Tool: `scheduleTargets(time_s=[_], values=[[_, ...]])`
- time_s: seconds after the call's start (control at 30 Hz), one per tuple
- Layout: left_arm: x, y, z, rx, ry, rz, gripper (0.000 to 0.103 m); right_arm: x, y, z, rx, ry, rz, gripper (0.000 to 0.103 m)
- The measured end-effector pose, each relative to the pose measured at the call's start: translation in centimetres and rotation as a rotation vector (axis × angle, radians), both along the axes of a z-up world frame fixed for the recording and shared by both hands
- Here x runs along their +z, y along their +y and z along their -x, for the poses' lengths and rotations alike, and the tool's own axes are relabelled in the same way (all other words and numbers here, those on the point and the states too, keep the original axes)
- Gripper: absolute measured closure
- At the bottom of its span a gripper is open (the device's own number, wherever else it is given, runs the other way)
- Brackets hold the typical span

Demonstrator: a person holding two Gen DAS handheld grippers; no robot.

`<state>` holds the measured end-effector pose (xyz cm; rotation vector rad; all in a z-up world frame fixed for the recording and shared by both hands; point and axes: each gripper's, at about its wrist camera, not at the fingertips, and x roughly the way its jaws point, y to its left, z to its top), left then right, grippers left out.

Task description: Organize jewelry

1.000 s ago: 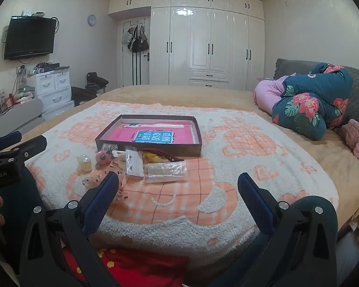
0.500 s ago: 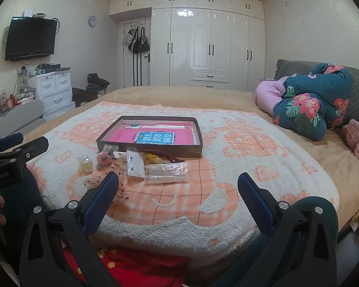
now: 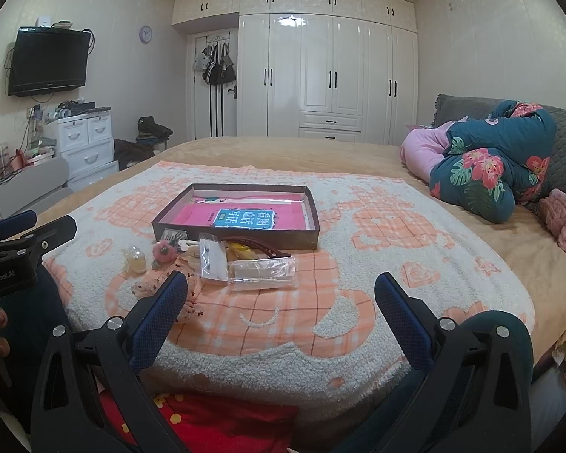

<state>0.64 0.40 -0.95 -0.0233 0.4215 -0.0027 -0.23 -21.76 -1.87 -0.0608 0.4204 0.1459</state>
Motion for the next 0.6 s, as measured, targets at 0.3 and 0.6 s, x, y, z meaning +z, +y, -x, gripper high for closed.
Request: scheduleTargets(time_s=[0.3,0.6], values=[[-0.05,0.00,-0.05,-0.001,0.001,0.000,0.011,0.10,0.04,0.00,-0.001,0.000,0.000,0.006],[0.04,-0.05,-0.01,0.001,0.001,0.001,0.011,0.20,0.04,-0.02,-0.001,-0.002,0.000,0.006]])
